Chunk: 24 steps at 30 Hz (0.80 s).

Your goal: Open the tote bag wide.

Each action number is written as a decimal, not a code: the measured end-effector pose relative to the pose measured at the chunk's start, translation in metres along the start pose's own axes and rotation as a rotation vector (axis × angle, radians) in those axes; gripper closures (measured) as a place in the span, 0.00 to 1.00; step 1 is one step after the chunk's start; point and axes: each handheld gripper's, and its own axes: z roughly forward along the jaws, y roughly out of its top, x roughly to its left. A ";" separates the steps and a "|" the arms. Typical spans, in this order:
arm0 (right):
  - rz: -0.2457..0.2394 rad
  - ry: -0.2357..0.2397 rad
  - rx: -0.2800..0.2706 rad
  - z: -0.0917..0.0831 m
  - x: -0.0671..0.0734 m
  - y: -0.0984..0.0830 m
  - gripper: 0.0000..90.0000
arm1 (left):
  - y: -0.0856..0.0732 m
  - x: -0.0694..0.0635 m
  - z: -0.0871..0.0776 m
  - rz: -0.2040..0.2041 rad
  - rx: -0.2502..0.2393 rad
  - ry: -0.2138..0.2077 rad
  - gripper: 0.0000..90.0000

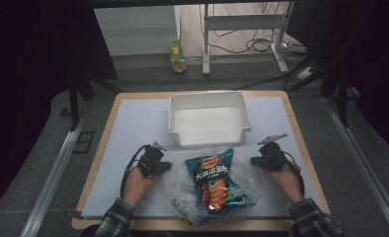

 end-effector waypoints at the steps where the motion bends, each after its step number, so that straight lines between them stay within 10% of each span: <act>1: -0.005 -0.003 0.003 -0.002 0.001 -0.002 0.99 | -0.004 0.002 -0.003 -0.010 0.001 -0.005 0.99; 9: -0.027 0.050 -0.039 -0.019 0.008 -0.001 0.99 | -0.010 -0.002 -0.022 0.024 -0.119 -0.036 0.93; 18: -0.108 0.124 -0.174 -0.078 0.043 0.023 0.97 | 0.006 -0.039 -0.056 0.140 -0.279 -0.056 0.86; 24: -0.210 0.206 -0.115 -0.057 0.083 0.029 0.95 | 0.000 -0.058 -0.038 0.220 -0.171 0.061 0.84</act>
